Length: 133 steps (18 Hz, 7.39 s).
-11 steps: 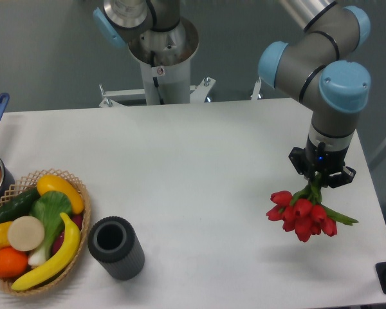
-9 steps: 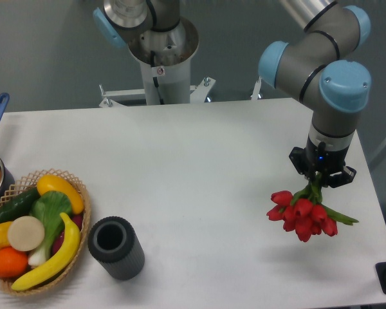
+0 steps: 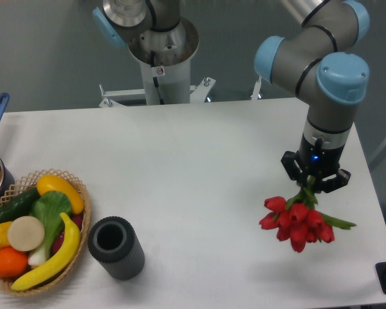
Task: Insert the flowers into the vase
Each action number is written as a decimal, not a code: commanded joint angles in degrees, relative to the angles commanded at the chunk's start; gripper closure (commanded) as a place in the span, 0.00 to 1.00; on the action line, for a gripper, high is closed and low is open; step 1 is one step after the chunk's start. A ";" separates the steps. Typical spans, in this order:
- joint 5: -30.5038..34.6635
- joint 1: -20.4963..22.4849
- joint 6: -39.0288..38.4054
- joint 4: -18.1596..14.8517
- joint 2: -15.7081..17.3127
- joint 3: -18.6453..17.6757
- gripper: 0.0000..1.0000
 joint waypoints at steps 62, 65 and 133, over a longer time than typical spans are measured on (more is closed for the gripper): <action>-65.95 -13.71 -6.26 18.02 -9.92 1.23 0.97; -65.95 -13.71 -4.24 18.02 -9.84 -0.70 0.97; -31.00 1.41 9.92 17.50 12.48 -26.64 0.00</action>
